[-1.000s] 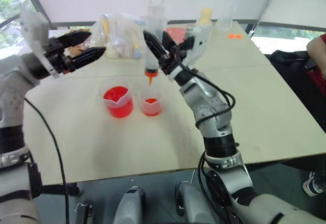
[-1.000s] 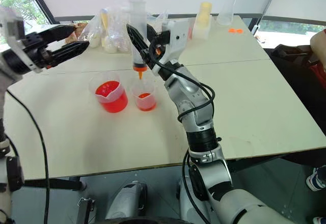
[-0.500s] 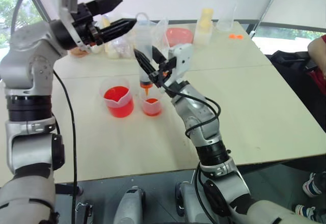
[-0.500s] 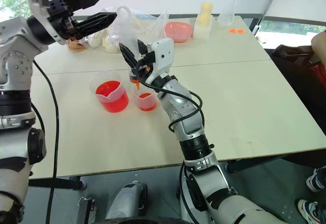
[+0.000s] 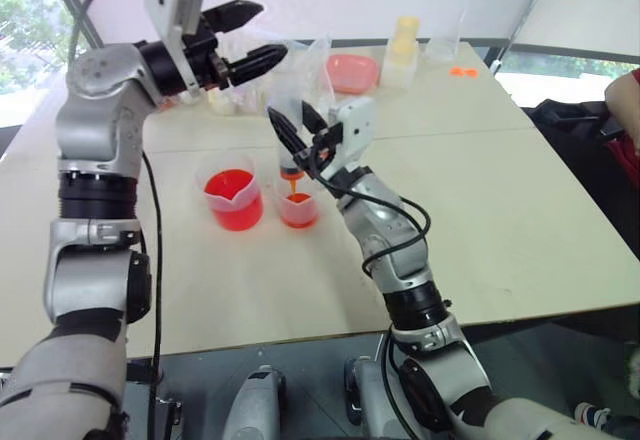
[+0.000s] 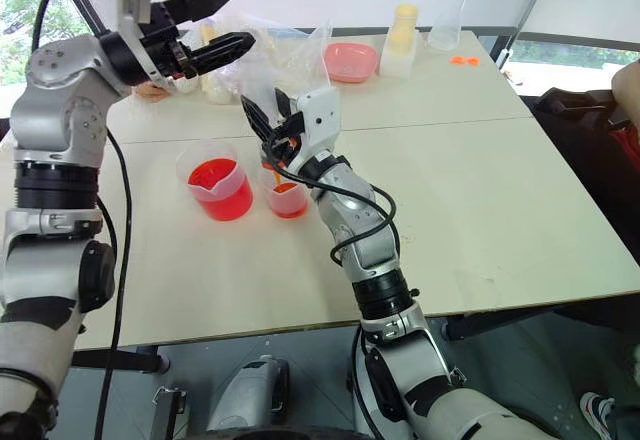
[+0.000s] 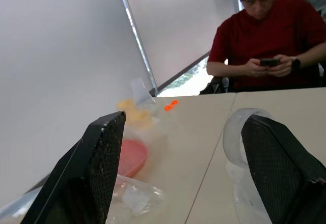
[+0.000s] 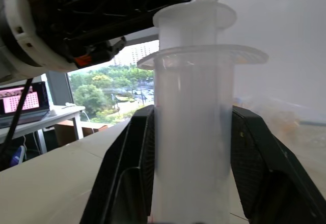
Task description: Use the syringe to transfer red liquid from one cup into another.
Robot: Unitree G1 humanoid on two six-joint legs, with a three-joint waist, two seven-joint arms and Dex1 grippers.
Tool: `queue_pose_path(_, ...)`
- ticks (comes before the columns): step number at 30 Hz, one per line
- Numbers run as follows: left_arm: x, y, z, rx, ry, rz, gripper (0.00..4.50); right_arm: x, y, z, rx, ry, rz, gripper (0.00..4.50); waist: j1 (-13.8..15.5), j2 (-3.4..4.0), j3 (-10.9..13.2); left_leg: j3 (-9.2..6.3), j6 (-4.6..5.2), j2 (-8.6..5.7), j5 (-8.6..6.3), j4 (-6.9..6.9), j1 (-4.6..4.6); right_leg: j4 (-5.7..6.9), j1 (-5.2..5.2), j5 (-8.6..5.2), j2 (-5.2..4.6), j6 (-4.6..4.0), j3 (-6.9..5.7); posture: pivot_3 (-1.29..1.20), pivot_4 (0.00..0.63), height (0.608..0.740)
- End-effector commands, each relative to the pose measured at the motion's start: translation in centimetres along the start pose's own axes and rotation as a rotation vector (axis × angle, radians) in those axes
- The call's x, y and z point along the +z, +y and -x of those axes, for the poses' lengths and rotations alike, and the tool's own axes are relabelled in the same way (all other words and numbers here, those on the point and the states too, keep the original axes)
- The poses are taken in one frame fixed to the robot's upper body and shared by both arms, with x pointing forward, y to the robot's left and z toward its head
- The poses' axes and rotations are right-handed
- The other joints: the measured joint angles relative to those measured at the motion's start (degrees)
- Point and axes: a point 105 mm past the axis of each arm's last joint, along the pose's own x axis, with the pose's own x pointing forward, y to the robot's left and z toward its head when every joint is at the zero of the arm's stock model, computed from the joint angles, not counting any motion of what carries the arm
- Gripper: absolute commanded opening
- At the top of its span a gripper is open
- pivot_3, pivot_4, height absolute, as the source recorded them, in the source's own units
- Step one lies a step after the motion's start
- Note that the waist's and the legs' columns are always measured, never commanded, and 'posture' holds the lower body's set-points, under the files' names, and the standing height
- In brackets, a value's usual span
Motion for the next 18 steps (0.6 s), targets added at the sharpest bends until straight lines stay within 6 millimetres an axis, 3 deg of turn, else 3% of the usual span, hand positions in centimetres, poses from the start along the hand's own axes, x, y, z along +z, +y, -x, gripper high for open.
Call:
queue_pose_path(1, 1.1, 0.0, -0.7, 0.001, -0.021, -0.059, 2.25, 2.0, 1.7, -0.5, 0.062, -0.09, 0.028, 1.48, 0.07, 0.0, 0.0, -0.01, 0.0, 0.0, 0.0, 0.0, 0.0, 0.0, 0.0, 0.0, 0.0, 0.0, 0.0, 0.0, 0.15, 0.74)
queue_pose_path(5, 1.3, -0.7, -1.0, -0.042, -0.036, -0.042, 0.25, 2.0, 1.7, -0.6, 0.063, -0.094, 0.031, 1.48, 0.02, 0.0, 0.0, 0.0, 0.0, 0.0, 0.0, 0.01, 0.0, 0.0, 0.0, 0.0, 0.0, 0.0, 0.0, 0.0, 0.15, 0.74)
queue_pose_path(6, 1.3, -1.0, -1.0, -0.06, -0.038, -0.032, 0.02, 2.0, 1.7, -0.6, 0.062, -0.095, 0.031, 1.48, -0.11, 0.0, 0.0, -0.01, 0.0, 0.0, 0.0, 0.0, 0.0, 0.0, 0.0, 0.0, 0.0, 0.0, 0.0, 0.0, 0.15, 0.74)
queue_pose_path(18, -2.1, -4.3, 0.0, -0.191, 0.04, 0.107, 0.02, 4.0, 0.7, -0.9, 0.056, -0.147, 0.068, 1.48, 0.09, 0.01, 0.0, -0.03, 0.0, 0.01, 0.0, 0.02, 0.0, 0.01, 0.01, 0.0, 0.02, 0.0, 0.01, 0.0, 0.15, 0.74)
